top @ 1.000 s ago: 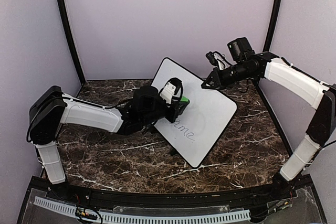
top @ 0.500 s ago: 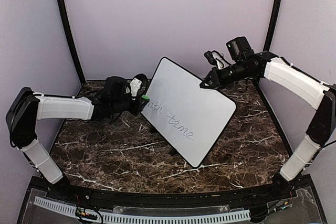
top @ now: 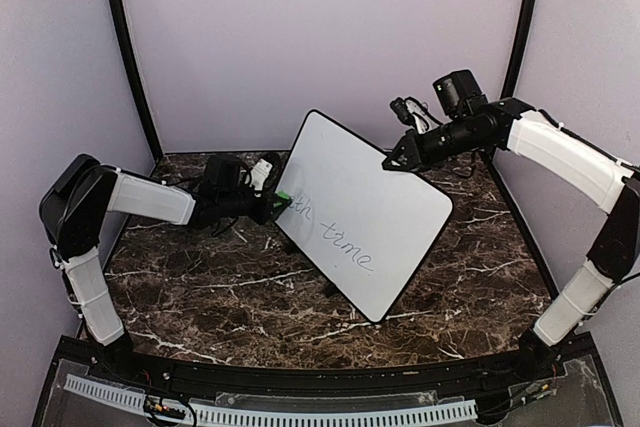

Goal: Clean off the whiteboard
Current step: Erase the whiteboard from the whiteboard stand.

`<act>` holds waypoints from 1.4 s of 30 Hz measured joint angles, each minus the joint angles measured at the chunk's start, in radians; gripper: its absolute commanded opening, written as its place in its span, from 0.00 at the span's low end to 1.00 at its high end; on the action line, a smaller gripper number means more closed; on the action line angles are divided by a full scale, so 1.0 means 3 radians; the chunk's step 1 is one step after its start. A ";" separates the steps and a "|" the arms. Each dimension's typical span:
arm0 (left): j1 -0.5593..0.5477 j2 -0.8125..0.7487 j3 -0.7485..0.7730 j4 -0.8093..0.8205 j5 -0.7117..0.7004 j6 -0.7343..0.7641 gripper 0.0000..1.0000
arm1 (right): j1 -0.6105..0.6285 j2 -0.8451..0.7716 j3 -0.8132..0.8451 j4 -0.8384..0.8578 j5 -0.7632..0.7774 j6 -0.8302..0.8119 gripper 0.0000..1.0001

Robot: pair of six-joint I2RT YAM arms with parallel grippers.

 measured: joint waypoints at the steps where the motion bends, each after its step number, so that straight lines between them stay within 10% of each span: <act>1: 0.0010 0.0048 0.0023 0.0029 0.0043 -0.0006 0.00 | 0.0001 0.0000 0.0000 0.0000 0.0009 0.0004 0.00; 42: 0.0281 0.0351 0.0015 0.0509 0.0546 -0.0281 0.00 | -0.0005 -0.0009 -0.0015 -0.0036 0.0055 0.0056 0.00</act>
